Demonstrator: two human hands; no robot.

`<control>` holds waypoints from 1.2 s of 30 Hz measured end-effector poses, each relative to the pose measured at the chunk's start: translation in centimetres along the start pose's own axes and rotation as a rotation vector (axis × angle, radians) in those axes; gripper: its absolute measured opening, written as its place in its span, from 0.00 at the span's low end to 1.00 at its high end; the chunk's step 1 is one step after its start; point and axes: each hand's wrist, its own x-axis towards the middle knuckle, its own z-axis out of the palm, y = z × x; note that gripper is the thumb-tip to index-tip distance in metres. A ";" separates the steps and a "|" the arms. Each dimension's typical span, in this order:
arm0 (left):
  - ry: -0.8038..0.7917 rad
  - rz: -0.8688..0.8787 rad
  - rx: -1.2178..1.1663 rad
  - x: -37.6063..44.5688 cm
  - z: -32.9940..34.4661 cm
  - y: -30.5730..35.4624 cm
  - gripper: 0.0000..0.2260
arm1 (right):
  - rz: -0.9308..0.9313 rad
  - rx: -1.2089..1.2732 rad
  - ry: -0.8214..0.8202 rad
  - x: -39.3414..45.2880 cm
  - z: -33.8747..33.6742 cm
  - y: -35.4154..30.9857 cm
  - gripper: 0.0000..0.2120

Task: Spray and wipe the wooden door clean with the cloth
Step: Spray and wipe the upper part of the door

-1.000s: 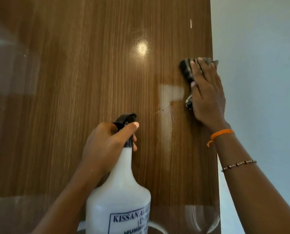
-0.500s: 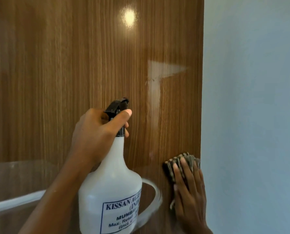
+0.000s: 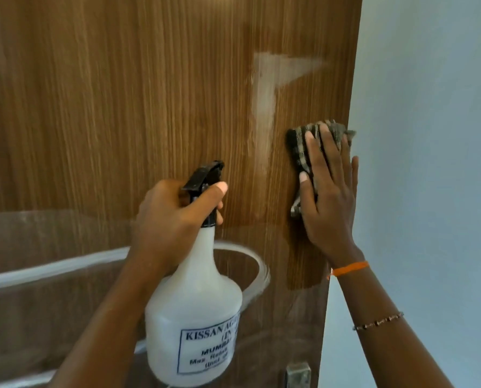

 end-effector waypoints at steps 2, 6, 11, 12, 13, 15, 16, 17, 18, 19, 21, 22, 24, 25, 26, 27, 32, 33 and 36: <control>-0.012 0.006 0.027 -0.2 0.4 -0.2 0.23 | 0.015 0.003 0.012 -4.9 0.3 0.2 0.25; -0.017 0.001 0.052 -0.9 0.9 -0.7 0.24 | 0.025 -0.055 -0.044 -14.8 0.8 0.0 0.26; 0.010 -0.012 0.064 -1.6 0.7 -1.4 0.25 | 0.033 -0.059 -0.059 -14.4 0.6 -0.1 0.25; 0.017 -0.016 0.060 -1.8 0.6 -1.6 0.25 | 0.036 -0.052 -0.049 -13.4 0.5 -0.1 0.24; 0.020 -0.020 0.056 -2.0 0.6 -1.7 0.24 | 0.047 -0.037 -0.035 -12.5 0.5 -0.1 0.24; 0.014 -0.020 0.066 -2.6 0.5 -2.1 0.24 | 0.086 0.002 0.008 -10.8 0.7 -0.4 0.23; 0.008 -0.018 0.083 -3.0 0.6 -2.4 0.23 | 0.111 0.019 0.031 -10.2 0.9 -0.7 0.23; 0.002 -0.018 0.100 -3.4 0.7 -2.7 0.23 | 0.137 0.031 0.053 -9.9 1.2 -1.1 0.23; -0.003 -0.019 0.113 -3.9 0.8 -3.1 0.24 | 0.160 0.038 0.071 -9.8 1.4 -1.4 0.23; -0.008 -0.020 0.125 -4.4 0.9 -3.4 0.25 | 0.177 0.039 0.084 -9.8 1.6 -1.6 0.23; -0.008 -0.009 0.191 -5.5 1.3 -3.9 0.27 | 0.200 0.038 0.107 -10.0 1.8 -1.9 0.22; -0.001 -0.005 0.239 -6.0 1.5 -4.1 0.27 | 0.218 0.046 0.122 -10.1 2.0 -2.2 0.22; 0.008 -0.014 0.289 -6.7 1.7 -4.5 0.28 | 0.286 0.075 0.173 -9.8 2.6 -3.4 0.23; 0.009 -0.028 0.285 -6.9 1.7 -4.7 0.28 | 0.325 0.083 0.200 -9.6 2.9 -4.3 0.24; 0.016 -0.047 0.265 -7.0 1.6 -5.0 0.28 | 0.354 0.080 0.218 -9.3 3.3 -5.3 0.24; 0.029 -0.068 0.234 -7.1 1.4 -5.3 0.27 | 0.361 0.067 0.218 -9.1 3.7 -6.3 0.24; 0.120 -0.079 0.088 -7.5 -0.3 -6.1 0.19 | 0.029 0.091 0.020 -9.6 4.7 -10.1 0.23; 0.132 -0.079 0.071 -7.5 -0.6 -6.2 0.18 | -0.069 0.101 -0.029 -9.9 4.7 -10.3 0.23; 0.121 -0.083 0.064 -7.6 -1.2 -6.4 0.18 | -0.240 -0.004 -0.130 -11.3 4.2 -8.9 0.24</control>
